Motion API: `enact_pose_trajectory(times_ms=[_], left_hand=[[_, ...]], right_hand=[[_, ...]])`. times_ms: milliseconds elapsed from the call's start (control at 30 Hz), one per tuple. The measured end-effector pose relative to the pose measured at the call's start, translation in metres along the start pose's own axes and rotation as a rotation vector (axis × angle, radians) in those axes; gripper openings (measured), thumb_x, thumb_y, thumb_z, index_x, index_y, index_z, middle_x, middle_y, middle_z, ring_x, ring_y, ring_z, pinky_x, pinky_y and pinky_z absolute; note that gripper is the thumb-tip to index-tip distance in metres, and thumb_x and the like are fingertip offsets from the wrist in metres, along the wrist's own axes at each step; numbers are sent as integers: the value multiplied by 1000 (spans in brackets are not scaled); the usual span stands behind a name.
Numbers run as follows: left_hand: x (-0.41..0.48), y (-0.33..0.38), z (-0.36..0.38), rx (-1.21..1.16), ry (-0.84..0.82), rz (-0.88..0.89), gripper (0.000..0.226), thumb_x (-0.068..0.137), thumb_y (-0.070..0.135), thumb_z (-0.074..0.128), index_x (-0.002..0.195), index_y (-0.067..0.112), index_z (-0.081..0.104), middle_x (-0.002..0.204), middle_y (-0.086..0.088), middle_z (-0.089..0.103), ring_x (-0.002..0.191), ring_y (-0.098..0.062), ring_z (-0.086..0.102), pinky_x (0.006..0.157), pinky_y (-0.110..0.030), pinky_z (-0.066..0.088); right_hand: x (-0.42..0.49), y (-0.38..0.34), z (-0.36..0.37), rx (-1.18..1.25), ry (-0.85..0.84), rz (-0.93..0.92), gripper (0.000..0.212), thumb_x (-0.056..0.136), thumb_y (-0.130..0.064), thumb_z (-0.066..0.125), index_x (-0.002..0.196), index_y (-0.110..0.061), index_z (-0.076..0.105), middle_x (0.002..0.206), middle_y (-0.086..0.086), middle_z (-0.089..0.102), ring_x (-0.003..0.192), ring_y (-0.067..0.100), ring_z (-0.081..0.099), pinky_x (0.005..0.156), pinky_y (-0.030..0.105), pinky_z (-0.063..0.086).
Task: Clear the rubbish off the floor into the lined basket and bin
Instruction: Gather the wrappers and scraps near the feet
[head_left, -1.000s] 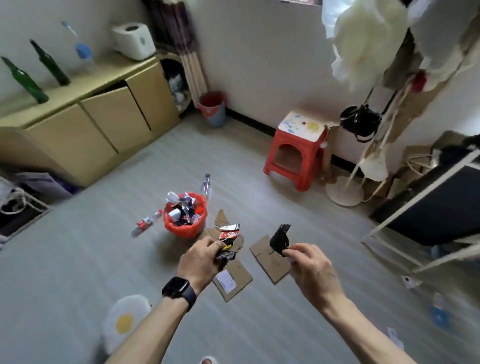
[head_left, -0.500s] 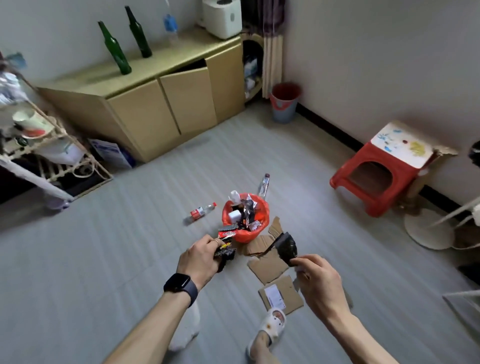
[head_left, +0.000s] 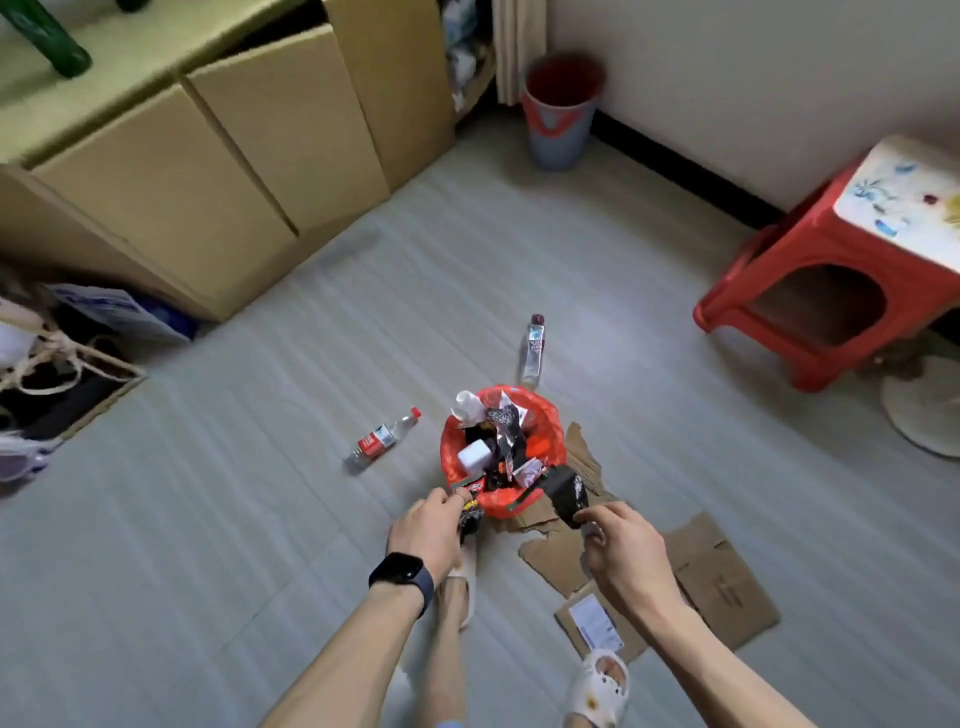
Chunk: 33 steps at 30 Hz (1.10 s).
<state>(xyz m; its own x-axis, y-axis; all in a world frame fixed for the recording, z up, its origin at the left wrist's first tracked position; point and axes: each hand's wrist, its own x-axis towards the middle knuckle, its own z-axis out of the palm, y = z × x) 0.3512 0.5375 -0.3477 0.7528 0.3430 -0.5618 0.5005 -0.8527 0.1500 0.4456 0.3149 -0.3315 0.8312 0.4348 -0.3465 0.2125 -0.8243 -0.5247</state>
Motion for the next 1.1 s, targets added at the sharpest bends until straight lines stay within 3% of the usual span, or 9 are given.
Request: enact_pose_trajectory(times_ms=[233,400,500,567,700,767,900,1000,1100], left_hand=[[169,-18,64,127,-184,153,56,95,9,42,147,26,30,132,-2,47,120,-28,50,80,-43,50],[265,-34,113,278,-76,318,59,90,3,40,145,24,34,128,-6,41,111,-28,45,72,-39,44],[305,-47,141,427,-14,523,67,87,10,41,151,19,23,148,-9,31,126,-29,39,96,-41,39],[330,-54,170,467,-64,634,87,82,26,55,156,20,8,162,-11,5,146,-32,12,118,-47,14],[366,-57,207,444,-35,771,106,75,60,60,155,31,-4,162,-14,-16,147,-41,-14,117,-54,-5],[382,-57,220,428,-7,785,113,72,71,59,155,32,-6,162,-16,-15,147,-42,-11,118,-54,3],[418,-63,256,512,-53,799,121,67,78,58,155,26,-8,161,-19,-9,147,-43,3,119,-52,4],[433,-64,281,503,-25,785,118,65,72,62,156,25,4,161,-16,9,144,-42,15,118,-51,8],[448,-63,297,500,-8,791,109,65,64,61,156,27,12,158,-13,21,142,-41,22,118,-51,12]], right_hand=[[111,29,109,51,-29,276,26,81,-5,60,99,-20,73,99,3,67,93,28,63,76,30,45],[183,48,179,87,-21,309,26,81,-5,59,103,-18,64,93,6,63,89,31,60,69,31,40],[212,57,213,99,-24,343,36,83,-5,56,117,-18,55,101,9,65,95,34,59,73,37,43],[225,67,242,92,-62,381,42,89,-11,54,131,-16,52,118,11,60,109,35,55,89,40,45],[250,80,287,26,-216,304,71,98,-24,47,158,-18,9,165,13,-2,148,35,12,121,43,18],[262,88,307,-27,-305,296,86,96,-24,45,156,-17,-16,160,10,-29,150,37,-10,124,44,3],[283,107,352,-103,-436,352,105,93,-32,54,143,-10,-35,153,15,-40,145,40,-23,120,50,-3],[300,121,388,-60,-490,438,115,88,-33,65,149,-4,-28,157,15,-32,147,44,-20,119,53,-6],[316,137,417,-117,-627,434,95,90,-36,60,155,3,3,162,19,-17,148,45,-8,120,57,-6]])
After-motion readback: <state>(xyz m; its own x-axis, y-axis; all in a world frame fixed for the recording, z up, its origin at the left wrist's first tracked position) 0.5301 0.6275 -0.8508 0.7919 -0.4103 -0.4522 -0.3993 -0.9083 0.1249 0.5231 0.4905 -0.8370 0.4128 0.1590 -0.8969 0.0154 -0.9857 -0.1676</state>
